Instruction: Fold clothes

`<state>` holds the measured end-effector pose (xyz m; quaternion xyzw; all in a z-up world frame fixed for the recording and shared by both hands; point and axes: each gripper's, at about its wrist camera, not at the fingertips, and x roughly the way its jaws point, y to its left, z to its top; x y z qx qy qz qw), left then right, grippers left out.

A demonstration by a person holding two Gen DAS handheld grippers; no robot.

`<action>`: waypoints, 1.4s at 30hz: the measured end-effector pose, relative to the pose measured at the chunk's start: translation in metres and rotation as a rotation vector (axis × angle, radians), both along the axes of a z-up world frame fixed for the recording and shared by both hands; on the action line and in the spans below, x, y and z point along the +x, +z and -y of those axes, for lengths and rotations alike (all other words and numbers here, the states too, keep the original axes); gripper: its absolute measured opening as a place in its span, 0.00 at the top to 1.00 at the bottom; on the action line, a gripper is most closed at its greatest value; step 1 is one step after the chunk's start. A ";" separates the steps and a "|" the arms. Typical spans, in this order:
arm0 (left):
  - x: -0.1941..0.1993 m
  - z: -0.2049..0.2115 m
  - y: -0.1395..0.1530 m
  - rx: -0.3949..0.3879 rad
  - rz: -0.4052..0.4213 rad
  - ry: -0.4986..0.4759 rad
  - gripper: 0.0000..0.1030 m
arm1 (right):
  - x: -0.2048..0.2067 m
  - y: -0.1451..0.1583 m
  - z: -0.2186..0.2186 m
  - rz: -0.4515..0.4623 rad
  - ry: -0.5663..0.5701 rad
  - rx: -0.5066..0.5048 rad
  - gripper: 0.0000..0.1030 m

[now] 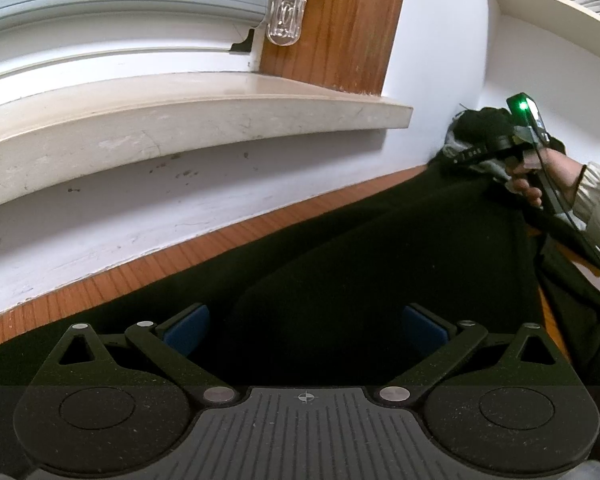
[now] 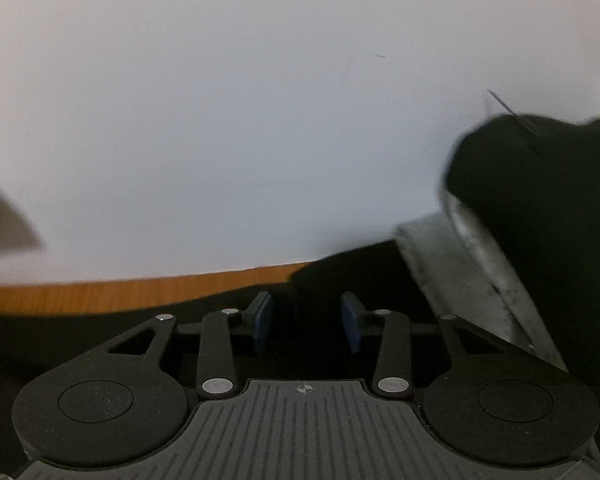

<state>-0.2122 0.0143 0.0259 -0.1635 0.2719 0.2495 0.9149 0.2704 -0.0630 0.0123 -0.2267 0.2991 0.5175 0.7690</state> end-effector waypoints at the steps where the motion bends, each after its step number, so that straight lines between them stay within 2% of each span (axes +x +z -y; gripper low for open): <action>1: 0.000 0.000 0.000 0.000 0.000 0.000 0.00 | -0.005 0.000 0.000 -0.001 0.023 -0.017 0.62; 3: 0.000 0.000 0.000 0.000 -0.001 -0.001 0.00 | -0.014 -0.003 -0.002 0.029 0.058 -0.050 0.64; 4: 0.000 0.000 0.000 0.000 -0.001 -0.001 0.00 | -0.019 -0.005 -0.004 0.045 0.076 -0.067 0.73; 5: 0.000 0.000 0.000 -0.001 -0.001 -0.001 0.00 | -0.020 -0.005 -0.003 0.032 0.091 -0.067 0.96; 9: 0.001 0.000 -0.001 -0.003 -0.003 -0.005 0.00 | -0.029 -0.004 0.000 0.047 0.127 -0.059 0.99; 14: 0.000 0.001 -0.001 0.001 0.000 -0.001 0.00 | -0.031 0.020 0.012 0.130 0.004 0.099 0.99; 16: 0.000 0.001 -0.001 -0.001 0.000 -0.002 0.00 | -0.025 0.023 0.012 0.096 -0.020 0.088 0.99; 18: 0.001 0.002 -0.002 -0.001 -0.016 -0.011 0.00 | -0.023 0.018 0.013 0.042 0.008 0.037 0.98; 22: 0.001 0.016 -0.004 0.052 -0.106 -0.079 0.00 | -0.025 0.004 0.028 0.002 0.020 -0.015 0.84; 24: -0.003 0.018 -0.005 0.067 -0.123 -0.089 0.00 | -0.027 0.001 0.031 -0.020 0.029 -0.007 0.81; 27: -0.015 0.019 -0.005 0.065 -0.120 -0.105 0.00 | -0.029 -0.002 0.047 -0.054 0.044 0.011 0.70; 28: -0.020 0.019 -0.005 0.060 -0.114 -0.112 0.00 | -0.030 -0.003 0.049 -0.060 0.053 0.011 0.59; 29: -0.024 0.019 -0.005 0.056 -0.108 -0.119 0.00 | -0.031 -0.004 0.052 -0.065 0.062 0.011 0.53; 33: -0.036 0.014 -0.003 0.023 -0.072 -0.130 0.00 | -0.027 -0.008 0.041 -0.073 0.072 0.007 0.52; 36: -0.035 0.013 -0.002 0.024 -0.073 -0.128 0.00 | -0.018 -0.016 0.020 -0.065 0.082 -0.001 0.62; 38: -0.033 0.014 -0.002 0.028 -0.077 -0.127 0.00 | -0.022 -0.017 0.012 -0.065 0.112 -0.013 0.80; 39: -0.034 0.014 -0.002 0.027 -0.076 -0.127 0.00 | -0.026 -0.015 0.011 -0.055 0.123 -0.017 0.81; 40: -0.034 0.014 -0.002 0.027 -0.075 -0.127 0.00 | -0.032 -0.012 0.011 -0.043 0.134 -0.020 0.90; 42: -0.035 0.013 -0.002 0.025 -0.073 -0.125 0.00 | -0.038 -0.006 0.011 -0.014 0.138 0.002 0.93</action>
